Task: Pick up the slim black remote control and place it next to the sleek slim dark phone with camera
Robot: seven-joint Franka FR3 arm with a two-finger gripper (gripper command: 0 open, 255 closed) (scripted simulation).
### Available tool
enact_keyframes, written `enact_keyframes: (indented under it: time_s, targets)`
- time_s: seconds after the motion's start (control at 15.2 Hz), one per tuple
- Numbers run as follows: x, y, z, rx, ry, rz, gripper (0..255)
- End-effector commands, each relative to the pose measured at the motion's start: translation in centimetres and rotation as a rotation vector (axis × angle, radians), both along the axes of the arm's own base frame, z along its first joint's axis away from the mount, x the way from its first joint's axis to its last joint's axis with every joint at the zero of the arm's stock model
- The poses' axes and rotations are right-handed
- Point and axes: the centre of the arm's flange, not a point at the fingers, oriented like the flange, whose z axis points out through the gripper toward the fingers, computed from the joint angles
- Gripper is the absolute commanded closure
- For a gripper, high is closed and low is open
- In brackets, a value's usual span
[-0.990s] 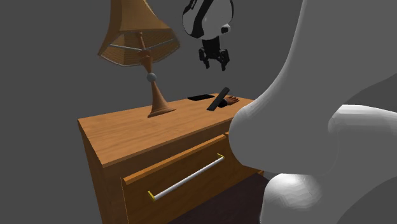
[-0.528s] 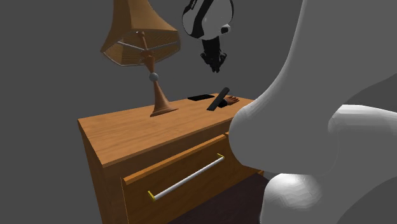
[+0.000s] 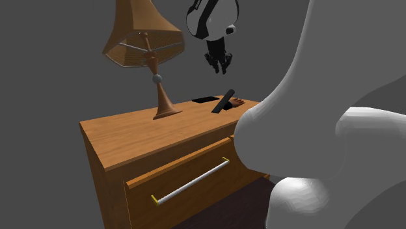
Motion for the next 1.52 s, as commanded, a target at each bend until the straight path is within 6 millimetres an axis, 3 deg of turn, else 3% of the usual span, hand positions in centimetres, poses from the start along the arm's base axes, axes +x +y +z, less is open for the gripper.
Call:
enact_keyframes:
  time_s: [0.0, 0.59, 1.06, 1.45]
  targets:
    - [0.0, -0.1, -1.3, 0.004, 0.007, 0.002, 0]
    - [-0.8, -1.2, -12.4, 0.042, 0.066, 0.015, 0]
    - [-0.1, -2.7, -15.7, 0.042, 0.066, 0.015, 0]
    - [0.0, -2.8, -15.9, 0.042, 0.066, 0.015, 0]
